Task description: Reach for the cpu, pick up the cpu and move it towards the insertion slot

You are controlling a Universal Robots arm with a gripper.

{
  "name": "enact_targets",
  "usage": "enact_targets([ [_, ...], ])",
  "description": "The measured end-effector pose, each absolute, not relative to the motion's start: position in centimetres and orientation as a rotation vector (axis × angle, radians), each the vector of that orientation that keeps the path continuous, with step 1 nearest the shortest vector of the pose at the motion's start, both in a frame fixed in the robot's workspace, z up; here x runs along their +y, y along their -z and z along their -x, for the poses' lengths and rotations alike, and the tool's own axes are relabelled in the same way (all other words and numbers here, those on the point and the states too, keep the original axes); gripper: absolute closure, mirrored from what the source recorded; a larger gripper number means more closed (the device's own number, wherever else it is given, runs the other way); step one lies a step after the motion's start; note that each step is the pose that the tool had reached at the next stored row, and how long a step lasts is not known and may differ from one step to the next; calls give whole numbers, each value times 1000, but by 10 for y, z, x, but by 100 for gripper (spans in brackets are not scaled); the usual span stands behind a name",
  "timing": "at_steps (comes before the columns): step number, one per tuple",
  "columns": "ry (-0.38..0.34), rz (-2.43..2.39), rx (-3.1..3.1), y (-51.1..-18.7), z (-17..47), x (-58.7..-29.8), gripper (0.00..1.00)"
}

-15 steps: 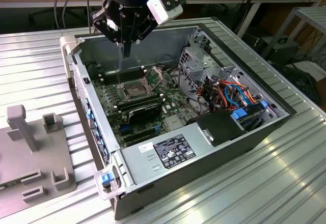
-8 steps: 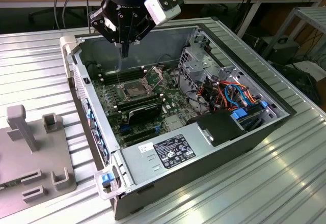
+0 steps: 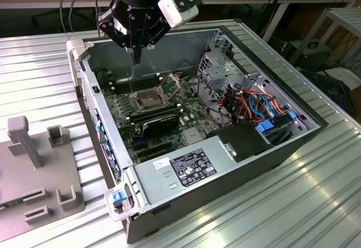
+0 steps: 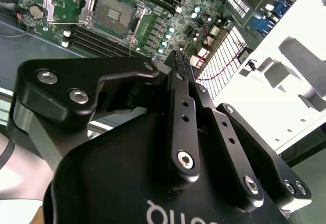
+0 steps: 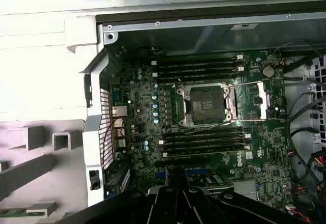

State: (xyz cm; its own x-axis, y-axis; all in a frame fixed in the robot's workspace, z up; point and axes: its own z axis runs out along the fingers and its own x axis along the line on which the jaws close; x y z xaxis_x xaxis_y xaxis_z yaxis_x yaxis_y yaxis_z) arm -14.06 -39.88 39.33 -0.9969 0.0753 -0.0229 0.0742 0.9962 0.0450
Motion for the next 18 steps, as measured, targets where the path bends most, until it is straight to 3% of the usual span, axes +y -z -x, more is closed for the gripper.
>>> enact_targets([
  [18,-69,-117,3114,-393,150,-399,89],
])
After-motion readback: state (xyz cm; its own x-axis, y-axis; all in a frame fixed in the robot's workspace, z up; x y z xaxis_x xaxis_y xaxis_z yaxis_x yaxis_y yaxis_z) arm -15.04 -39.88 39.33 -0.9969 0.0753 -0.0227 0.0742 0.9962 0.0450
